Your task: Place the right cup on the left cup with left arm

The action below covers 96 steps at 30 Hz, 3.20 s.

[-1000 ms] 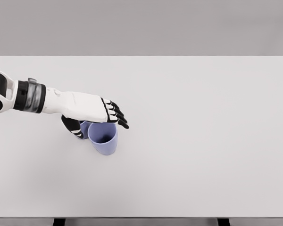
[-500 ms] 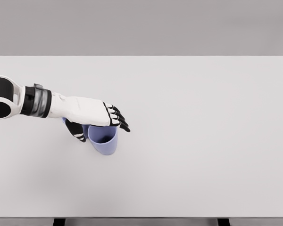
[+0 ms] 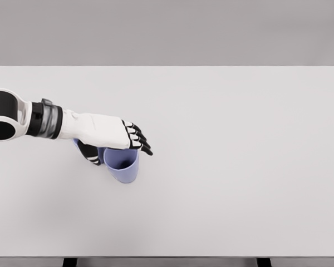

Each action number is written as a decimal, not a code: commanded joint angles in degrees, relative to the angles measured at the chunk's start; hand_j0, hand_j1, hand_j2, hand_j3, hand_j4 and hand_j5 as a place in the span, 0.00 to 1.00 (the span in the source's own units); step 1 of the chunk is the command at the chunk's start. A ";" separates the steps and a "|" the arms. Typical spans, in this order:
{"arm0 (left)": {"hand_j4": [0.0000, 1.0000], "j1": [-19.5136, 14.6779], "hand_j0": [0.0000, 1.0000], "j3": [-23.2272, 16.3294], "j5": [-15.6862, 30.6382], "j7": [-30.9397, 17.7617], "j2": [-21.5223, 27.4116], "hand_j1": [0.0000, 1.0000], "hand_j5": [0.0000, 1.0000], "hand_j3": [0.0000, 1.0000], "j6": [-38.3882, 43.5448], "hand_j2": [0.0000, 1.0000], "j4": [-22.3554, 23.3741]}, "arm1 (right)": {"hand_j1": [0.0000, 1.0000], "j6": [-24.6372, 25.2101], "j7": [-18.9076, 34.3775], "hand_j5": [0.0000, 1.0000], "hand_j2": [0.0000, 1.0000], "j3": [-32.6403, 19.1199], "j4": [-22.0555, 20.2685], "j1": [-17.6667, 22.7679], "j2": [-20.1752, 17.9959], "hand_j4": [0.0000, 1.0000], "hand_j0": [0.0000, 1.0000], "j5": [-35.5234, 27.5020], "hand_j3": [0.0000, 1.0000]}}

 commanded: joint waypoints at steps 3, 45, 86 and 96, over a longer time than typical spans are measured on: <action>1.00 0.00 1.00 0.07 -0.53 0.02 -0.23 1.00 1.00 1.00 0.08 1.00 -0.01 | 1.00 0.00 0.01 1.00 1.00 0.00 0.00 0.00 0.00 1.00 1.00 0.00 1.00; 0.75 0.97 0.75 0.33 -2.99 0.02 -0.67 0.75 0.75 0.75 -0.71 0.75 -0.01 | 1.00 0.00 0.01 1.00 1.00 -0.08 0.00 0.00 0.00 1.00 1.00 0.00 1.00; 0.67 -4.83 0.67 1.21 6.24 0.02 3.03 0.67 0.67 0.67 -10.46 0.67 -0.18 | 1.00 0.00 0.01 1.00 1.00 0.00 0.00 0.00 0.00 1.00 1.00 0.00 1.00; 0.67 -8.26 0.67 1.21 8.79 0.02 3.91 0.67 0.67 0.67 -10.81 0.67 -0.10 | 1.00 0.00 0.01 1.00 1.00 0.00 0.00 0.00 0.00 1.00 1.00 0.00 1.00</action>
